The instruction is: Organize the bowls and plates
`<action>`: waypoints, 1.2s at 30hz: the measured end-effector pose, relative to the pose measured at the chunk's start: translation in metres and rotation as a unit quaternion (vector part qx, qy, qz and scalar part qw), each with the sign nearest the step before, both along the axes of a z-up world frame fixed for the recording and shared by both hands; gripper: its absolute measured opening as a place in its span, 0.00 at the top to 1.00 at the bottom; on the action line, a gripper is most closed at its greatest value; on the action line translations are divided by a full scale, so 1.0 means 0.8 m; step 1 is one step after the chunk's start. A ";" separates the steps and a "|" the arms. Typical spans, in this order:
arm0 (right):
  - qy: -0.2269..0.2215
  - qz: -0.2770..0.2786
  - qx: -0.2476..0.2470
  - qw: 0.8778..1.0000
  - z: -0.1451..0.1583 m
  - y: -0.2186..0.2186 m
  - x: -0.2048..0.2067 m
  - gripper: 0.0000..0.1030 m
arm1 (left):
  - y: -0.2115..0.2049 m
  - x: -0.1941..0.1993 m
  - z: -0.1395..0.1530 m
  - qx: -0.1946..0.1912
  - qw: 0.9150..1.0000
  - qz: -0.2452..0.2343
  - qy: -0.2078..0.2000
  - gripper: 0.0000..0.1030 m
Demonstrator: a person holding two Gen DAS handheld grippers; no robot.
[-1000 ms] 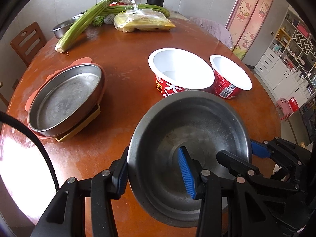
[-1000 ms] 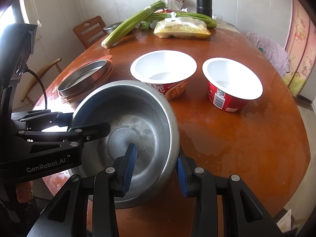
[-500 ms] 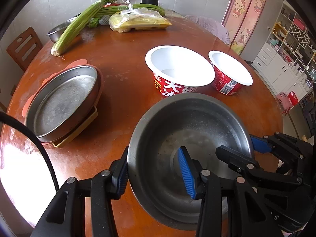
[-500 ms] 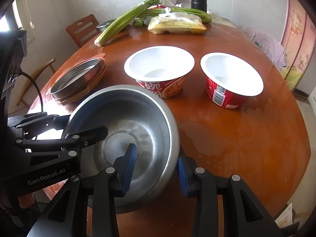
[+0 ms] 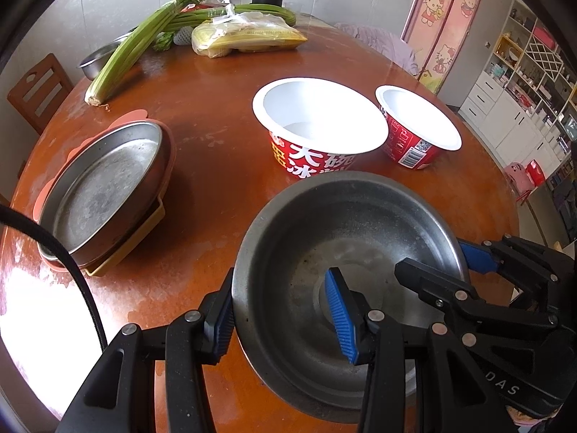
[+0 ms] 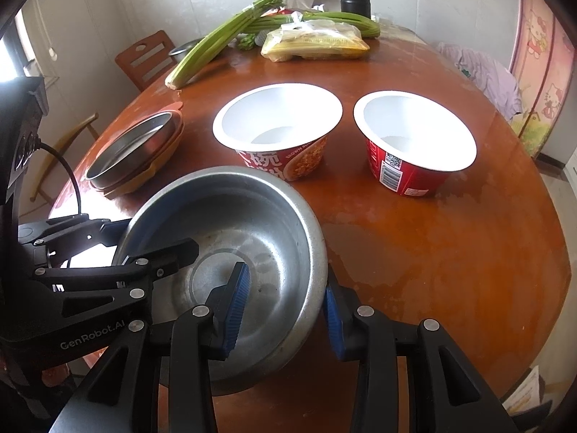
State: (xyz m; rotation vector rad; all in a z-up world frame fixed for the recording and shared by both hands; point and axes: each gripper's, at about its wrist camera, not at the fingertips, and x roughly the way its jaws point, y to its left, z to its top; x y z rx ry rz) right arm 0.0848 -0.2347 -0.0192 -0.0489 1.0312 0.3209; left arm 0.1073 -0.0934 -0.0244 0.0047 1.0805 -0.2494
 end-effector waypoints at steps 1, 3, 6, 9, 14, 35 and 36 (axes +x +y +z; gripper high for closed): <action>0.001 -0.001 0.000 1.000 -0.001 -0.001 0.000 0.58 | -0.001 0.000 0.000 0.001 1.000 -0.001 0.000 0.55; 0.003 0.000 0.004 1.000 -0.001 -0.002 0.002 0.57 | -0.003 0.000 0.000 0.002 1.000 -0.002 0.000 0.54; 0.004 -0.001 0.013 1.000 -0.001 -0.006 0.003 0.55 | -0.005 0.001 -0.001 0.004 1.000 -0.004 0.001 0.54; 0.005 0.000 0.015 1.000 0.000 -0.007 0.002 0.55 | -0.006 0.002 -0.001 0.004 1.000 -0.006 0.003 0.54; 0.007 0.003 0.024 1.000 0.001 -0.008 0.001 0.55 | -0.003 0.006 -0.002 0.002 1.000 -0.007 0.006 0.54; -0.013 -0.006 0.047 0.999 0.019 -0.020 0.004 0.55 | 0.018 0.011 0.029 -0.002 1.000 0.016 -0.026 0.54; -0.013 -0.008 0.049 0.999 0.020 -0.021 0.006 0.55 | 0.020 0.013 0.032 -0.003 0.999 0.018 -0.029 0.54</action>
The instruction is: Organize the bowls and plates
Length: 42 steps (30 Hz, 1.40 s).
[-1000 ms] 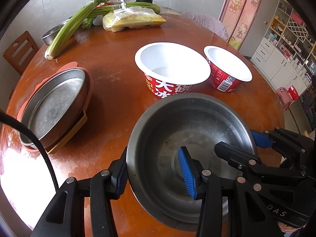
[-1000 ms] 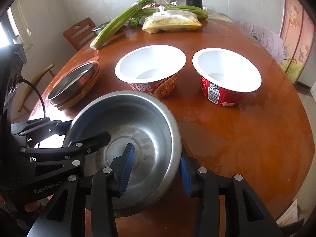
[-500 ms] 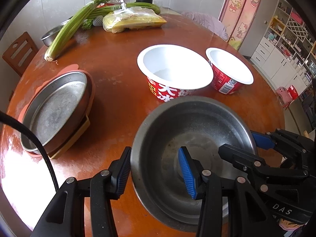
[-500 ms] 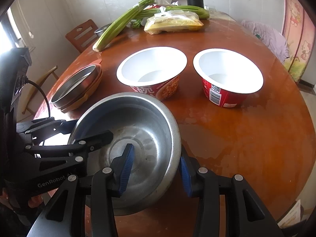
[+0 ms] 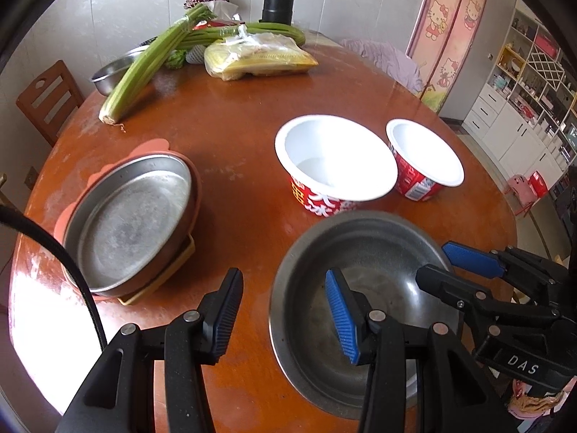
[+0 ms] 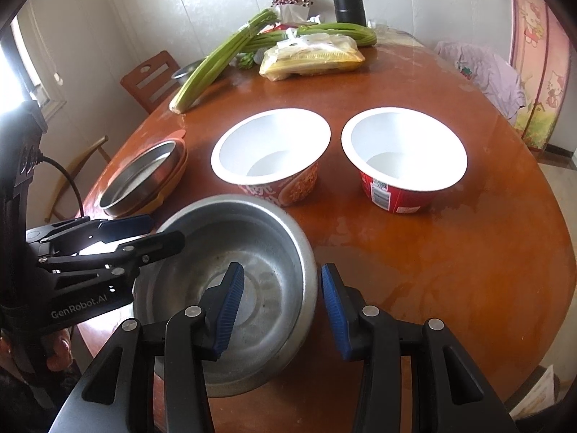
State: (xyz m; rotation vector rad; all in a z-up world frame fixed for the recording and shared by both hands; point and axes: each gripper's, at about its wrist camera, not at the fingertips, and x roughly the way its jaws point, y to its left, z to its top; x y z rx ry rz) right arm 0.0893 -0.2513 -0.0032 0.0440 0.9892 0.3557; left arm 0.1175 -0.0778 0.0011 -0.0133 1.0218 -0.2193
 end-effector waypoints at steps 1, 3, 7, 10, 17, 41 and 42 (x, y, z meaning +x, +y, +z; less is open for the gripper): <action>0.000 -0.002 0.002 1.000 0.001 -0.001 0.001 0.55 | 0.001 0.001 0.002 -0.001 1.000 0.001 -0.001 0.54; -0.003 -0.002 0.005 1.000 0.005 -0.002 0.004 0.55 | 0.002 0.004 0.004 0.000 1.000 0.003 -0.003 0.54; -0.006 -0.002 0.013 1.000 0.012 -0.002 0.011 0.55 | 0.005 0.011 0.007 -0.002 1.000 0.007 -0.005 0.54; -0.009 -0.002 0.017 1.000 0.017 0.001 0.015 0.55 | 0.006 0.016 0.008 -0.003 1.000 0.009 -0.004 0.54; -0.011 -0.007 0.025 1.000 0.024 0.006 0.027 0.55 | 0.008 0.031 0.019 -0.005 1.000 0.007 -0.012 0.53; 0.006 -0.038 0.014 0.999 0.015 0.020 0.085 0.55 | -0.002 0.123 0.014 -0.025 0.999 -0.023 0.012 0.53; 0.007 -0.038 0.014 0.999 0.013 0.021 0.087 0.55 | -0.002 0.126 0.013 -0.026 0.999 -0.023 0.014 0.53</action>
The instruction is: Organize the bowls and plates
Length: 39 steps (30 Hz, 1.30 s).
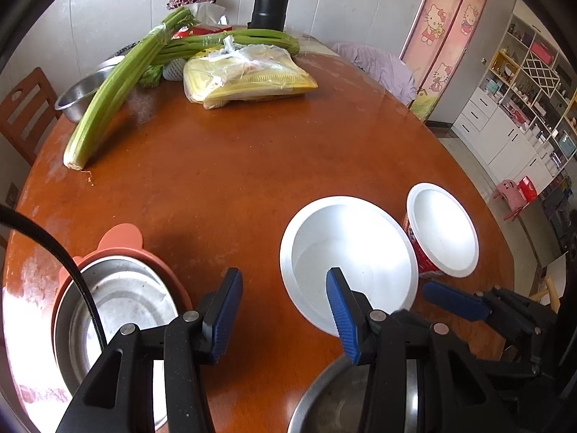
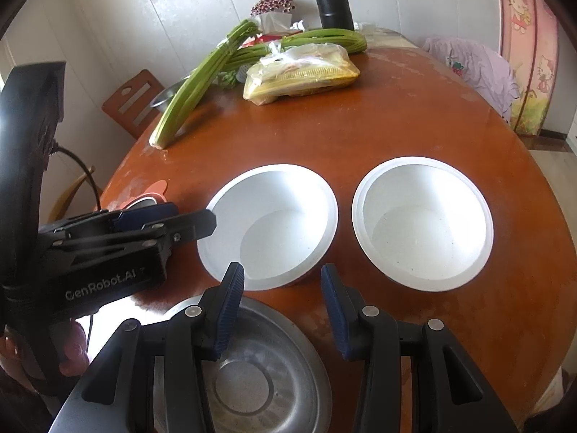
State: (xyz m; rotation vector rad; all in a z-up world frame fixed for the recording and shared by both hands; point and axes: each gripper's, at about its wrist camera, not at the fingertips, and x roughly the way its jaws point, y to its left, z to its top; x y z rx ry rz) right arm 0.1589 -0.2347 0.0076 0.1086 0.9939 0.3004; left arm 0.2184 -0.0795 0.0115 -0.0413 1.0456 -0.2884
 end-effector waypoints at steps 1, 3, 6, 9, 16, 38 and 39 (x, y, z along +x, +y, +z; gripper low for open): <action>0.001 0.002 -0.001 1.000 -0.001 0.001 0.001 0.55 | 0.000 0.003 -0.001 -0.003 1.000 -0.001 0.001 0.53; 0.004 0.003 -0.004 1.000 -0.004 0.002 0.006 0.55 | -0.002 0.008 -0.004 -0.004 1.000 0.000 0.004 0.53; 0.009 0.003 -0.005 1.000 -0.008 0.002 0.012 0.55 | -0.008 0.014 -0.008 -0.002 1.000 -0.005 0.007 0.53; 0.008 0.005 -0.006 1.000 -0.011 0.002 0.017 0.55 | -0.011 0.021 -0.014 -0.004 1.000 -0.006 0.014 0.53; 0.005 0.016 -0.014 1.000 -0.013 0.006 0.022 0.55 | -0.013 0.029 -0.025 -0.018 0.999 -0.005 0.031 0.65; -0.021 0.037 -0.011 0.999 -0.001 0.014 0.018 0.55 | -0.014 0.012 -0.006 -0.013 1.000 0.009 0.019 0.69; -0.022 0.037 -0.011 0.999 0.000 0.014 0.017 0.55 | -0.014 0.009 -0.004 -0.013 1.000 0.009 0.017 0.69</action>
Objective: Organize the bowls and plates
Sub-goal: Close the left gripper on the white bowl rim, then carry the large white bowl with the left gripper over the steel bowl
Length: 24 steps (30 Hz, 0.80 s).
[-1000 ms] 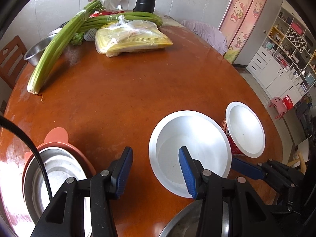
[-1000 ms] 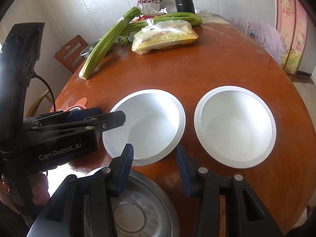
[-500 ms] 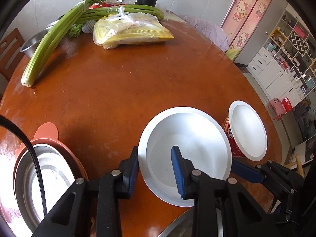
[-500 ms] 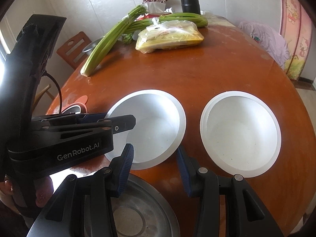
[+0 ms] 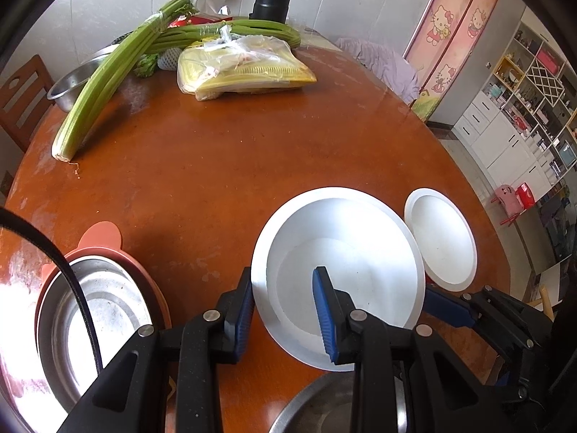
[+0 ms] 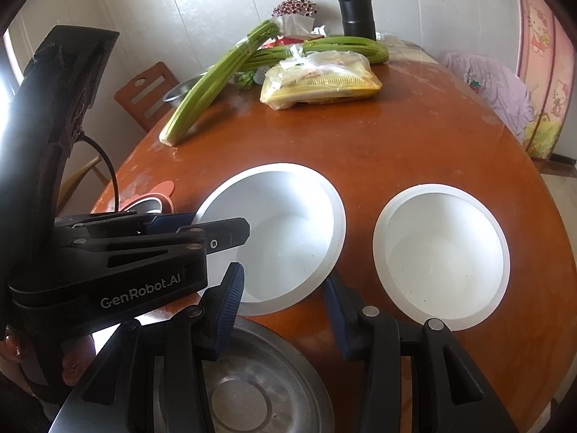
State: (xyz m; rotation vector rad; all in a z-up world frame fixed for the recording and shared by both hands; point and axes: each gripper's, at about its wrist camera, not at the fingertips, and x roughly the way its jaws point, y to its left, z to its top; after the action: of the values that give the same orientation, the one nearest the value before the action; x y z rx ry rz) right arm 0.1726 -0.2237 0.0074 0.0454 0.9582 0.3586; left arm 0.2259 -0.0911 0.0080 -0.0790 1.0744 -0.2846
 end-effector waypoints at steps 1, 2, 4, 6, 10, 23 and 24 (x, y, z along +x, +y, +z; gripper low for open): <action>-0.002 0.000 0.000 1.000 0.001 0.000 -0.001 0.55 | 0.000 -0.002 0.002 0.001 1.000 0.000 -0.002 0.69; -0.005 0.001 0.000 1.000 0.004 0.000 -0.002 0.55 | -0.001 -0.003 0.004 0.001 1.000 0.000 -0.004 0.69; -0.008 0.001 0.002 1.000 0.006 0.000 -0.003 0.55 | 0.000 -0.007 0.009 0.001 1.000 0.000 -0.008 0.69; -0.013 0.002 0.002 1.000 0.011 -0.001 -0.006 0.55 | 0.000 -0.010 0.013 0.000 1.000 0.000 -0.011 0.69; -0.018 0.002 0.004 1.000 0.017 0.000 -0.013 0.55 | -0.001 -0.021 0.022 0.002 1.000 -0.002 -0.019 0.69; -0.039 0.011 -0.003 0.999 0.039 0.010 -0.044 0.54 | 0.006 -0.056 0.045 0.002 0.999 -0.003 -0.035 0.69; -0.040 0.012 -0.003 0.999 0.040 0.010 -0.048 0.54 | 0.007 -0.058 0.046 0.001 0.999 -0.002 -0.036 0.69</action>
State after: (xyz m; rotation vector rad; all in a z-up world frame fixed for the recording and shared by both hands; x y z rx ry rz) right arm 0.1343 -0.2154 0.0397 0.0145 0.8807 0.3766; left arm 0.1797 -0.0857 0.0452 -0.0637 1.0039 -0.2885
